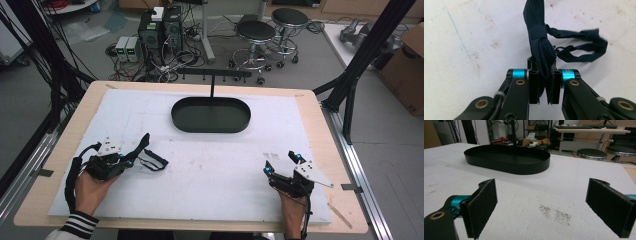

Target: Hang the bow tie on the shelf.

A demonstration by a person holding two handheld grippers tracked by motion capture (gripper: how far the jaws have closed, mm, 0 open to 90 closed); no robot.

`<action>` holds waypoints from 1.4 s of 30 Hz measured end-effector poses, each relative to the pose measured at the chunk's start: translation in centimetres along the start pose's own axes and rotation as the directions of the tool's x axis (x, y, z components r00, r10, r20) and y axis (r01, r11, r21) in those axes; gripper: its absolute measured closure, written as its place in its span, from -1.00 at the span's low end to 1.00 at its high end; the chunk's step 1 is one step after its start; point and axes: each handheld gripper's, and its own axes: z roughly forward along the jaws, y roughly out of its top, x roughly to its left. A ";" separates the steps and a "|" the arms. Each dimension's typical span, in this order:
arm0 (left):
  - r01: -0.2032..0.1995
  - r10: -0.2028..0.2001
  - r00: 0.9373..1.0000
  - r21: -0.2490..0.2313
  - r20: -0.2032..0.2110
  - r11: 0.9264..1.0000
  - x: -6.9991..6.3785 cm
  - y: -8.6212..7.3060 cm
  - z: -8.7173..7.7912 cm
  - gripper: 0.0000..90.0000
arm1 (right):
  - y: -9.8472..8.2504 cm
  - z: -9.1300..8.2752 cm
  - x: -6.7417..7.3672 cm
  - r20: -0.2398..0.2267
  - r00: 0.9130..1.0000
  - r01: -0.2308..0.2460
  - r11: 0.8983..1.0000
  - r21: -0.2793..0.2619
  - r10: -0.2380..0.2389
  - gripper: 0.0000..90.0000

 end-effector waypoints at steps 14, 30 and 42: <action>0.013 -0.013 1.000 -0.201 -0.001 0.980 0.3 0.9 -1.3 0.84 | 0.0 0.0 0.0 0.002 1.000 -0.004 1.000 -0.003 0.004 -0.80; 0.030 -0.021 0.999 -0.278 0.036 0.960 0.3 1.9 -1.8 0.84 | 0.0 0.0 0.0 0.002 1.000 -0.001 1.000 -0.003 0.001 -0.80; -0.016 0.035 0.998 -0.333 0.051 0.943 0.1 5.2 -2.8 0.84 | 0.0 -0.1 0.0 -0.003 1.000 -0.017 1.000 -0.002 0.017 -0.80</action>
